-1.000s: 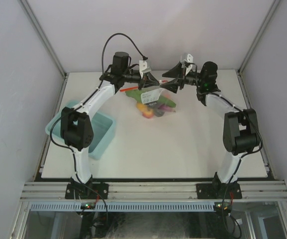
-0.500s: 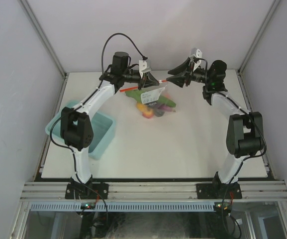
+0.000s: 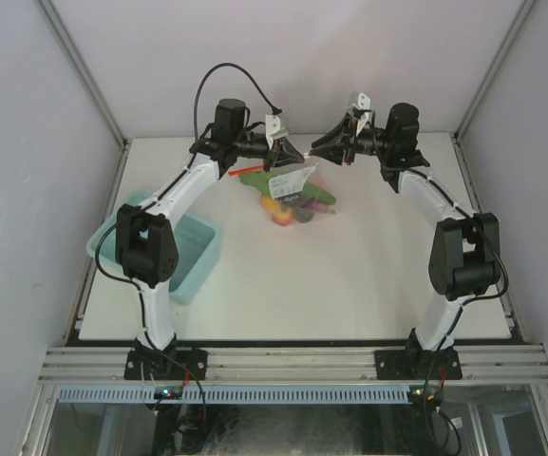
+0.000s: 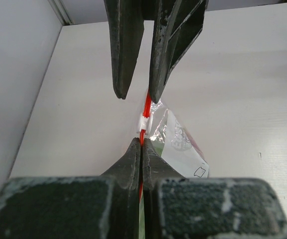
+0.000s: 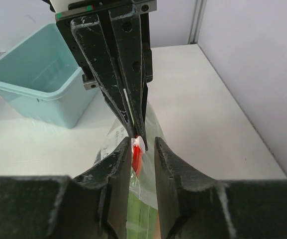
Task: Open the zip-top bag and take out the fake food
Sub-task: Unzip the zipper food storage bag at the center of the board.
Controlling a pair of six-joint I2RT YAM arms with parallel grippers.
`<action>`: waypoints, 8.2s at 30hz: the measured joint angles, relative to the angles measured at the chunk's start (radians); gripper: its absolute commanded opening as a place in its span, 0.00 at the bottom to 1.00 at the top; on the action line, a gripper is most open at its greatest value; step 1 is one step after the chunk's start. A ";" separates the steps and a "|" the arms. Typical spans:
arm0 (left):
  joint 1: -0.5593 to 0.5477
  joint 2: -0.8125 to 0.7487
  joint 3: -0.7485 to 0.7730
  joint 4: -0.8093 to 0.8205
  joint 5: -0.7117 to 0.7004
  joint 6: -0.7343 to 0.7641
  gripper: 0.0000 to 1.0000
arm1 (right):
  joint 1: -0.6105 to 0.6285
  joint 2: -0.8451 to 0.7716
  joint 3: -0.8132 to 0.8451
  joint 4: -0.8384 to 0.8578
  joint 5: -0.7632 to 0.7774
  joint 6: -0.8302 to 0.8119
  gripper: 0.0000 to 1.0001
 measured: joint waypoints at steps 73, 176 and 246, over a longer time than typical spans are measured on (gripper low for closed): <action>0.017 -0.024 -0.084 0.195 0.020 -0.109 0.42 | 0.019 0.021 0.005 -0.143 0.018 -0.141 0.00; 0.098 -0.012 -0.085 0.044 -0.054 0.000 0.00 | -0.027 -0.071 -0.082 -0.013 0.201 0.007 0.73; 0.013 -0.107 -0.125 -0.064 -0.170 0.167 0.00 | 0.064 -0.014 -0.005 -0.365 0.157 -0.440 0.00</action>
